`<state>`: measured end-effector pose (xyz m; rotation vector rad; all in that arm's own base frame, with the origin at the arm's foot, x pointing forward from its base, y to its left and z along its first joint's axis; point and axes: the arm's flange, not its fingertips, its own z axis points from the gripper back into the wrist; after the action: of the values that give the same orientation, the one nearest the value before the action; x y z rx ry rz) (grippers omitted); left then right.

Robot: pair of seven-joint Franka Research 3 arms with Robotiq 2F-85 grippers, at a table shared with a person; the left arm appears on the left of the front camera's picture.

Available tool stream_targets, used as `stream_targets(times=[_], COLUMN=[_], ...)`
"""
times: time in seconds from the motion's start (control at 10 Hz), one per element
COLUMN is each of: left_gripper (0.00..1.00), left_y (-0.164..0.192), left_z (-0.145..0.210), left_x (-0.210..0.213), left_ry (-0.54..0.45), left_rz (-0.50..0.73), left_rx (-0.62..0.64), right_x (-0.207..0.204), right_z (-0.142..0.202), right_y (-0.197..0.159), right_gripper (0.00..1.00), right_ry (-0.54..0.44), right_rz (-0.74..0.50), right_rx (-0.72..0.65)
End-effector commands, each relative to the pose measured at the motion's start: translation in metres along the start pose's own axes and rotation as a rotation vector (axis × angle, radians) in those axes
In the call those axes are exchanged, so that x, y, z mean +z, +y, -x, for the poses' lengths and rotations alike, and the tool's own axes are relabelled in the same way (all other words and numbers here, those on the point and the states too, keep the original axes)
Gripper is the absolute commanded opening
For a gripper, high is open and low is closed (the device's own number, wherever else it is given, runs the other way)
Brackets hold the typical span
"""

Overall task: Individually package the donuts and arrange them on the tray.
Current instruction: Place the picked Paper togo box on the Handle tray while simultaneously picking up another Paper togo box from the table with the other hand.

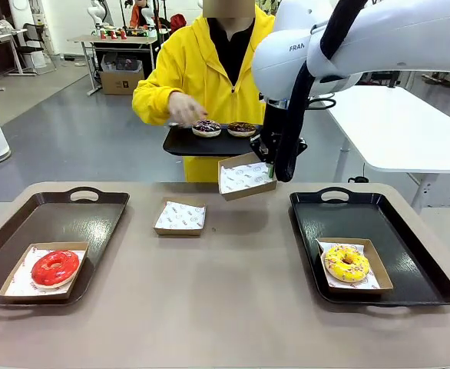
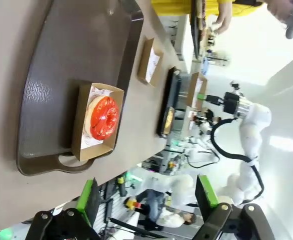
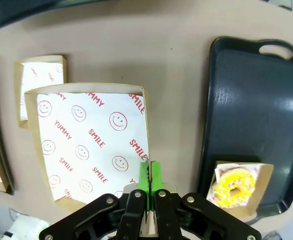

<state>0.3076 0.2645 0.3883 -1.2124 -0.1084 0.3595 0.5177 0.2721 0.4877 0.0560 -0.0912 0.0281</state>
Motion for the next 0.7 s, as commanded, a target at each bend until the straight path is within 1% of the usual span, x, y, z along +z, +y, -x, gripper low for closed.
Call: stream_targets(times=[0.0, 0.1, 0.2, 0.3, 0.6], left_gripper=[1.00, 1.00, 1.00, 1.00, 1.00], left_y=[0.0074, 0.0128, 0.0070, 0.0070, 0.0070], left_z=[-0.0131, -0.0142, -0.0048, -0.0048, -0.0048], left_x=[0.0087, 0.0103, 0.0055, 0.0055, 0.0055], left_ry=[0.000, 0.006, 0.003, 0.003, 0.003], left_rz=[0.040, 0.045, 0.024, 0.024, 0.024], left_rx=[0.009, 0.020, 0.024, 0.024, 0.024], right_x=[0.0039, 0.0030, -0.0001, 0.0016, 0.0016], right_z=[-0.0066, -0.0087, -0.0118, -0.0028, -0.0028], right_y=[0.0043, 0.0049, 0.0047, 0.0018, 0.0018], right_gripper=[0.00, 0.00, 0.00, 0.00, 0.00], right_ry=[0.025, 0.031, 0.039, 0.007, 0.007], right_rz=[-0.032, -0.030, -0.022, -0.014, -0.014], right_rx=[-0.016, -0.022, -0.020, -0.008, -0.008])
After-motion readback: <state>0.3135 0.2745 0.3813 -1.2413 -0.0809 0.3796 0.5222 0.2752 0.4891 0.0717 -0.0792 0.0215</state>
